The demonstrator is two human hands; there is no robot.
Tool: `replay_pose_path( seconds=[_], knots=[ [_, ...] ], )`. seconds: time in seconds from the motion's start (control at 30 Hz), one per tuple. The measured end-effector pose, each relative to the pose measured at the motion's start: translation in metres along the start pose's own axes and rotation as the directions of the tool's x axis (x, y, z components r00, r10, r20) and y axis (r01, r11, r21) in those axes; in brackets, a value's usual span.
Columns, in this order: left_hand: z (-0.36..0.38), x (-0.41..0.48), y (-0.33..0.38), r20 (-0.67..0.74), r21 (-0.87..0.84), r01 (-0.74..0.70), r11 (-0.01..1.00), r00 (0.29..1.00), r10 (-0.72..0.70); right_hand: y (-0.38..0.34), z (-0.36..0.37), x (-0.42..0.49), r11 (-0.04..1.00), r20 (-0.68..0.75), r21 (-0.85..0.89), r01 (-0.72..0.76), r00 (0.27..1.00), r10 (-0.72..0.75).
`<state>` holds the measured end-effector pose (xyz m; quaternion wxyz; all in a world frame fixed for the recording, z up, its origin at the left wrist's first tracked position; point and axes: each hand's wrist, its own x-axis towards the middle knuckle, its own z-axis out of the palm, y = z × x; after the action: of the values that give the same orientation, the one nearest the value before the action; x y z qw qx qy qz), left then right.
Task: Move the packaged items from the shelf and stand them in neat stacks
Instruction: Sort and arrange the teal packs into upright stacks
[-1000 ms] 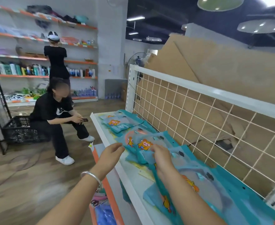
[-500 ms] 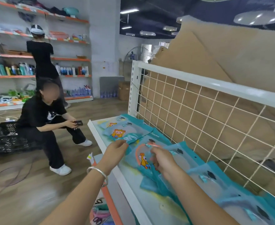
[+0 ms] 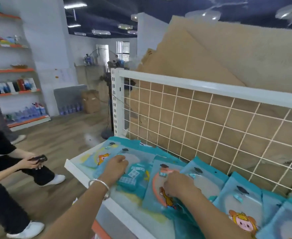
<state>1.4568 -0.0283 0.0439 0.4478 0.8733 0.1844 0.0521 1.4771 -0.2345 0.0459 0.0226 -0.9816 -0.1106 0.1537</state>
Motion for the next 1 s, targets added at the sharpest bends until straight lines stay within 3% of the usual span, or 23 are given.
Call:
replay_pose_path(
  seconds=[0.17, 0.3, 0.5, 0.77, 1.0],
  knots=[
    [-0.001, 0.020, -0.014, 0.042, 0.135, 0.015, 0.991, 0.999, -0.021, -0.005, 0.006, 0.008, 0.980, 0.009, -0.134, -0.150, 0.988, 0.152],
    [-0.011, 0.035, -0.024, 0.066, 0.255, 0.039, 0.966, 0.996, -0.058, -0.007, 0.011, 0.018, 0.952, 0.025, -0.045, -0.304, 0.952, 0.305],
    [-0.024, 0.053, -0.035, 0.084, 0.325, 0.089, 0.941, 0.989, -0.123, -0.001, 0.007, 0.030, 0.904, 0.092, 0.093, -0.416, 0.908, 0.408],
    [-0.025, 0.063, -0.029, 0.102, 0.552, 0.064, 0.832, 0.984, -0.143, 0.004, 0.006, 0.025, 0.950, 0.091, 0.110, -0.291, 0.955, 0.282],
    [-0.018, 0.071, -0.020, 0.257, 0.498, 0.038, 0.867, 0.948, -0.189, -0.007, 0.013, 0.015, 0.966, 0.010, 0.169, -0.194, 0.981, 0.195]
  ],
)
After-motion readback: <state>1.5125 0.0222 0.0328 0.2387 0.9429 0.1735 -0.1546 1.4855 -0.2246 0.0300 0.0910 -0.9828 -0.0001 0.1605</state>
